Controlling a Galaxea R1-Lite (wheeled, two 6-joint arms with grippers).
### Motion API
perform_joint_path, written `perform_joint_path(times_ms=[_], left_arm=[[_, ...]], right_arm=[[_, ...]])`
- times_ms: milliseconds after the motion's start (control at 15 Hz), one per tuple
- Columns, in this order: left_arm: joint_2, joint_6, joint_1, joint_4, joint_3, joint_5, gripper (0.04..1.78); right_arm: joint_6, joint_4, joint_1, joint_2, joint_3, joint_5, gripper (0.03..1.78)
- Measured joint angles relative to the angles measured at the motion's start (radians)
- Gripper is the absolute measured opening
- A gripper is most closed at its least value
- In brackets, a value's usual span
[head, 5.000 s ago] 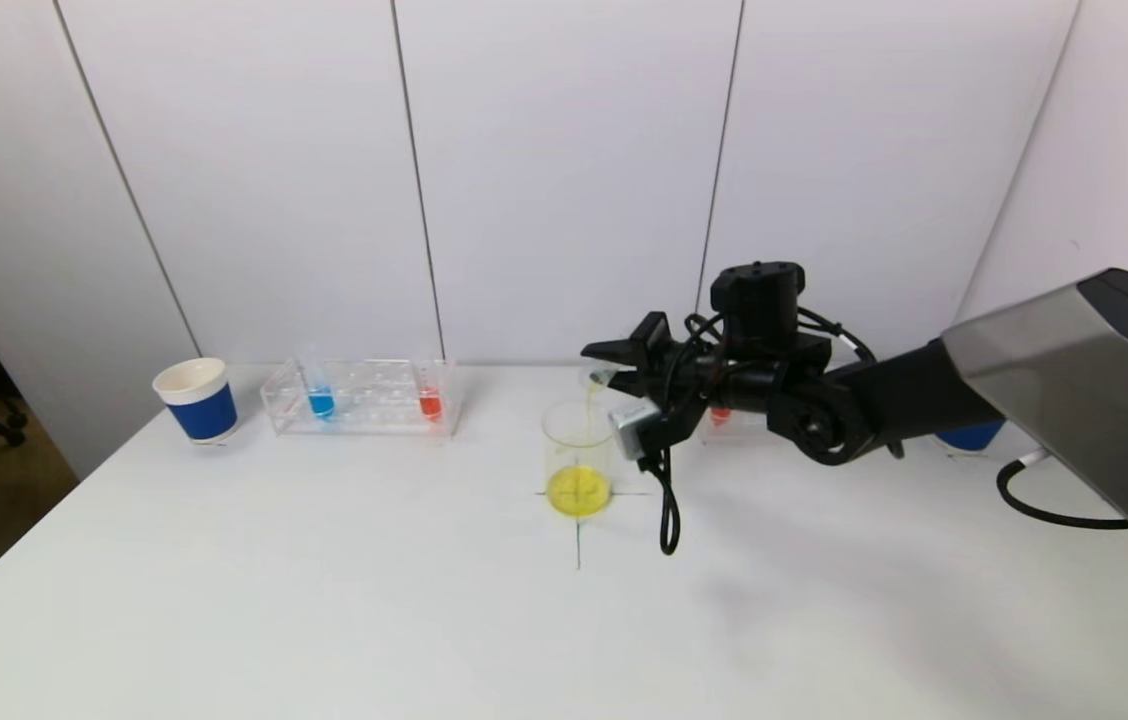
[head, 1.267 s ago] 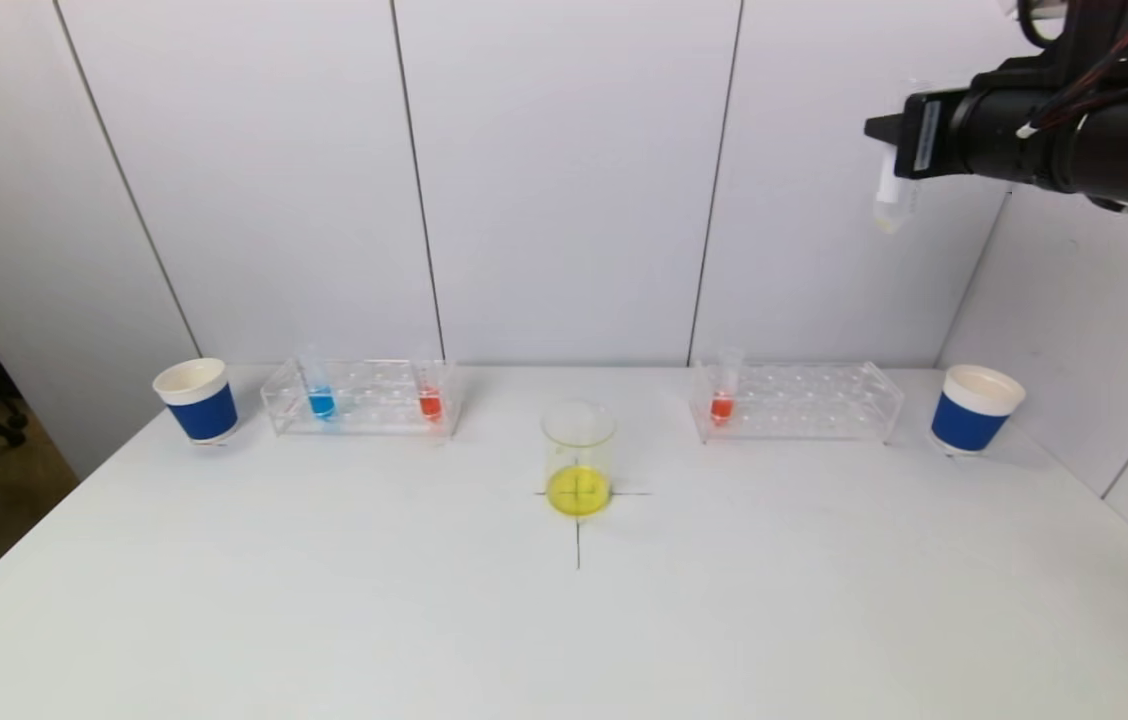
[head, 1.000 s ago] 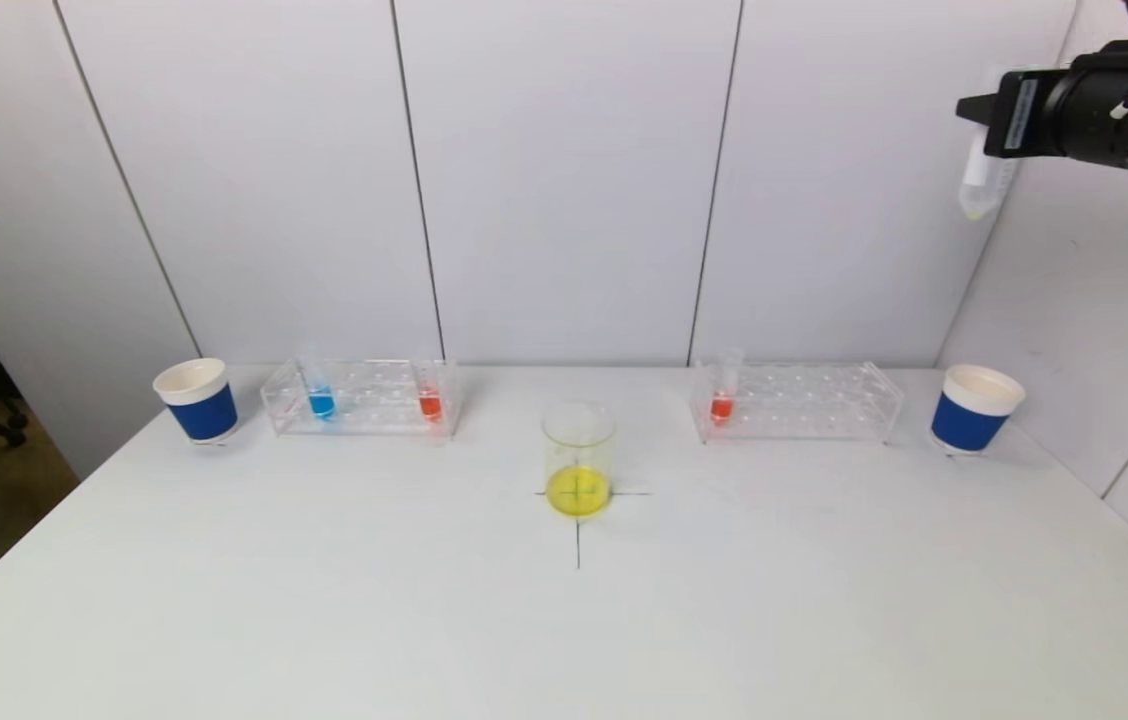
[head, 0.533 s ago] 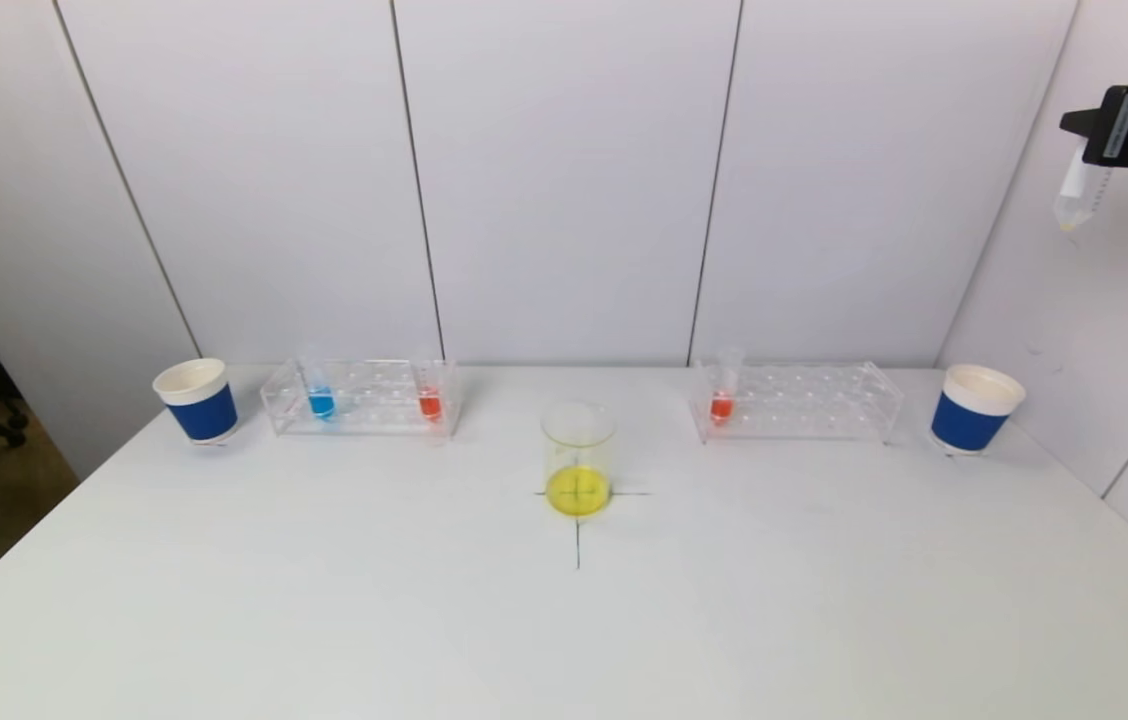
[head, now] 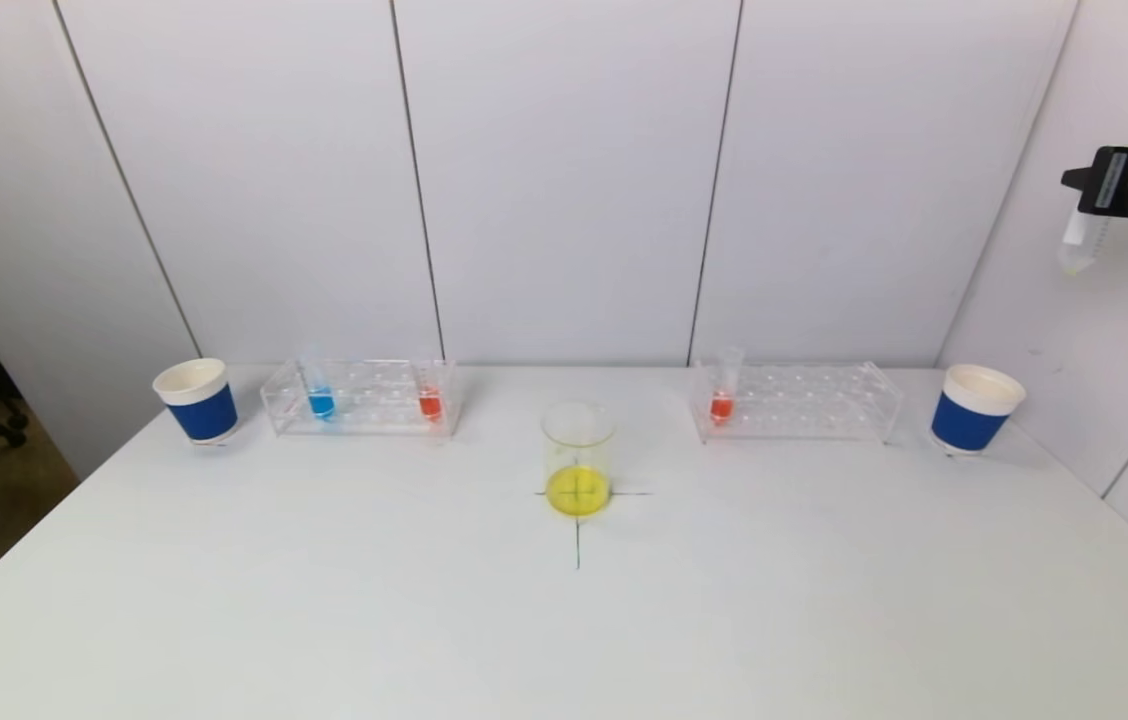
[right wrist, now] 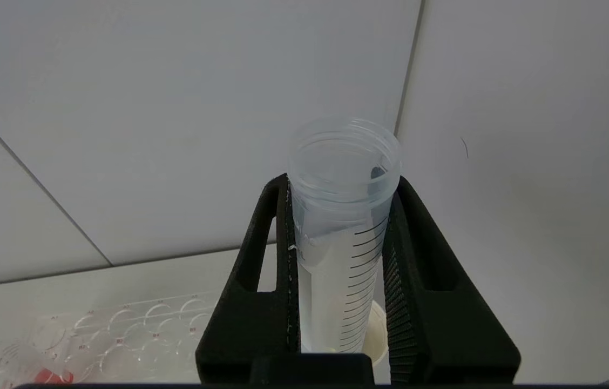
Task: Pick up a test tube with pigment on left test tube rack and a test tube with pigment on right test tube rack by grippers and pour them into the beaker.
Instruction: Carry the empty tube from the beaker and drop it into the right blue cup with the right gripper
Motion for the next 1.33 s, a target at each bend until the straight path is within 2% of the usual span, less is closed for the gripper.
perform_joint_path(times_ms=[333,867,1333], left_arm=[[0.0,-0.001,0.0,0.0,0.0,0.0,1.76],[0.0,0.0,0.0,0.0,0.0,0.0,1.76],[0.0,0.0,0.0,0.0,0.0,0.0,1.76]], right_arm=[[-0.001,-0.163,-0.002,0.093,0.021,-0.002,0.5],[0.004,-0.195,-0.007,0.192,0.043,-0.009,0.5],[0.004,-0.438,-0.022,0.231,0.203,-0.002,0.5]])
